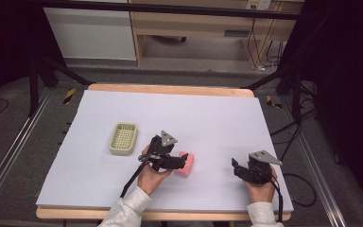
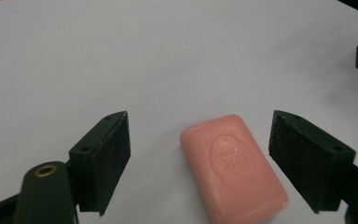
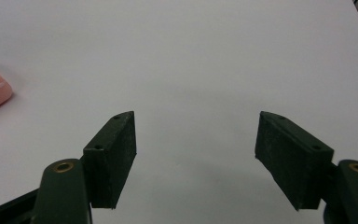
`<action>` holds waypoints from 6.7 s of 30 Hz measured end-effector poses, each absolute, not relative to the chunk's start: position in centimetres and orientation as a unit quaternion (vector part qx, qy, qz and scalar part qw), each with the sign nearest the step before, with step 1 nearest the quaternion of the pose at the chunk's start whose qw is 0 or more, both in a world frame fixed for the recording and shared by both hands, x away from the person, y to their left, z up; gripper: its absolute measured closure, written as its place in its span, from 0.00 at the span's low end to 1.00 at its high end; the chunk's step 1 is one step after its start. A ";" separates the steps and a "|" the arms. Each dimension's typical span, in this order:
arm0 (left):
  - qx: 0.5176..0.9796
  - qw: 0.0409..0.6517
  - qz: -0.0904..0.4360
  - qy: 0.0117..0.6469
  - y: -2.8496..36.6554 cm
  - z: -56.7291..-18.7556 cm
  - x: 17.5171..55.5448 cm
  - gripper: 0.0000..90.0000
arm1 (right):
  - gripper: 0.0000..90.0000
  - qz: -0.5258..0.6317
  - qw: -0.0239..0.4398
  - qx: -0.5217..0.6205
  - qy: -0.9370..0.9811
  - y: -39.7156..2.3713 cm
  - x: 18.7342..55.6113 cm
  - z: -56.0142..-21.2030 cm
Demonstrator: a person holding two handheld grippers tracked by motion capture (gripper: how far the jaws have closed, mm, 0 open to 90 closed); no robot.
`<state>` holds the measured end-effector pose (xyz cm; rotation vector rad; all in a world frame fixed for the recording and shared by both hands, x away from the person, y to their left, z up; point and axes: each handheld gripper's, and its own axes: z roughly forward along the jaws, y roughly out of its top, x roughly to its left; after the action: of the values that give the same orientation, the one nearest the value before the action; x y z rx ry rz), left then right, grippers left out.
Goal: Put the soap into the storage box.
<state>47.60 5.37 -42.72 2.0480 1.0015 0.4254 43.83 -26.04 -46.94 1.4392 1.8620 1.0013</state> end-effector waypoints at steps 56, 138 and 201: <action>0.841 0.326 0.114 0.417 1.9 -46.4 48.3 0.27 | 0.35 0.370 0.276 0.541 0.703 -26.0 43.9 -47.1; 0.826 0.332 0.139 0.434 9.6 -41.4 48.3 0.41 | 0.37 0.376 0.273 0.542 0.700 -26.0 43.9 -47.1; 0.756 0.328 0.202 0.530 19.2 -39.6 54.1 0.41 | 0.35 0.381 0.277 0.540 0.697 -26.0 43.9 -47.1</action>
<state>54.12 19.19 -39.59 1.9782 1.3881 0.5282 43.87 -26.03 -47.10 1.4494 1.8717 1.0241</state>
